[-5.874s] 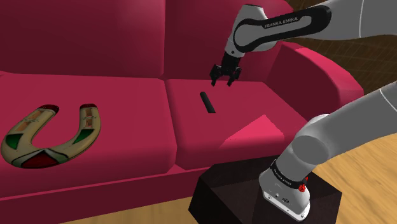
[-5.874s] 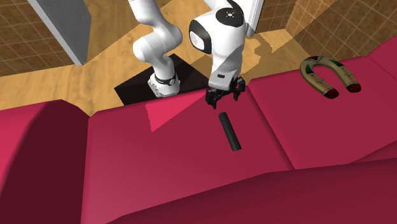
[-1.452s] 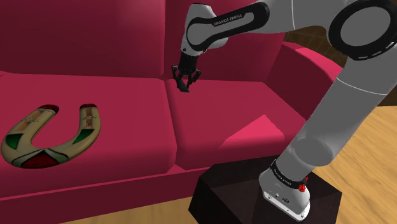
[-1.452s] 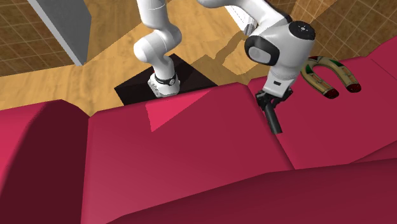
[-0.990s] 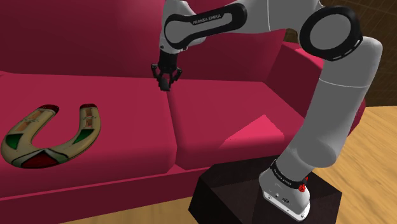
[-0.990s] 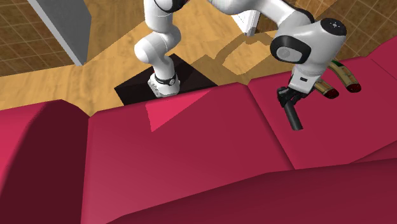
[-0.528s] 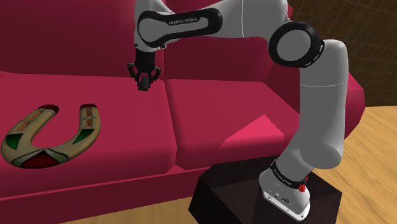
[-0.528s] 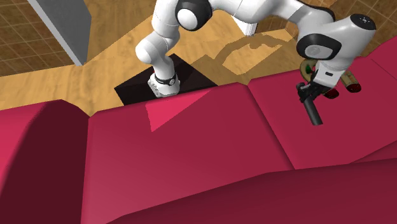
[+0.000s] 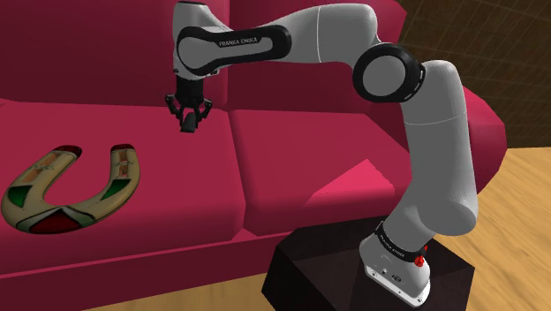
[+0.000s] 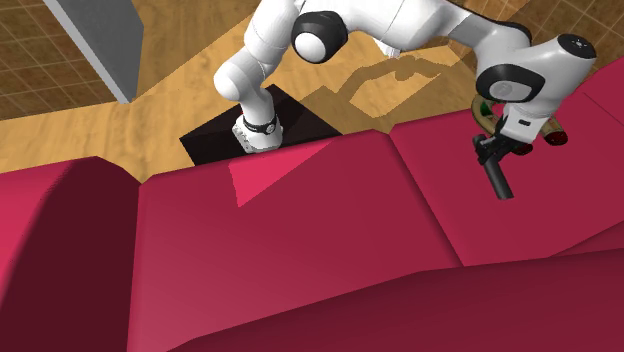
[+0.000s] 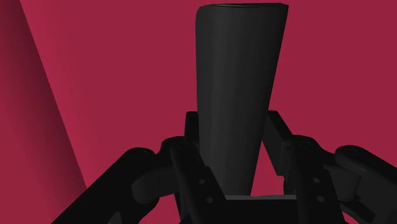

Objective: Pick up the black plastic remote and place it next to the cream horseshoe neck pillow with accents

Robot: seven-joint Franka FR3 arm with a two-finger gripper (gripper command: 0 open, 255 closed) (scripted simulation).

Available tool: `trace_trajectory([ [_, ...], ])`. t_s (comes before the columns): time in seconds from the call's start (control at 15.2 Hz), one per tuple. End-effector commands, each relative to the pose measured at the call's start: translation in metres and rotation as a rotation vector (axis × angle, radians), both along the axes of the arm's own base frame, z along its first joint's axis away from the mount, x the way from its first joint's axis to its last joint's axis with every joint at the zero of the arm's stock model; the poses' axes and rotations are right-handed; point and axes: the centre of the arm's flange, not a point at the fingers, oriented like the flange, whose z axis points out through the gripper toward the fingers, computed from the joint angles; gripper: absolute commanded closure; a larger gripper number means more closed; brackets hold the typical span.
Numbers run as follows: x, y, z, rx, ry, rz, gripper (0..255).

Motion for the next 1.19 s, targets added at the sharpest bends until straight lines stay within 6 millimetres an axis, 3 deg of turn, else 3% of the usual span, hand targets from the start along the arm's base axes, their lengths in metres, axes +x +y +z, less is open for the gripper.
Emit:
trace_trajectory([
  [0.0, 0.001, 0.001, -0.010, 0.000, -0.001, 0.000, 255],
  [0.73, 0.001, 0.001, -0.066, 0.000, -0.001, 0.000, 255],
  [1.12, 0.001, 0.001, -0.066, 0.000, -0.001, 0.000, 255],
])
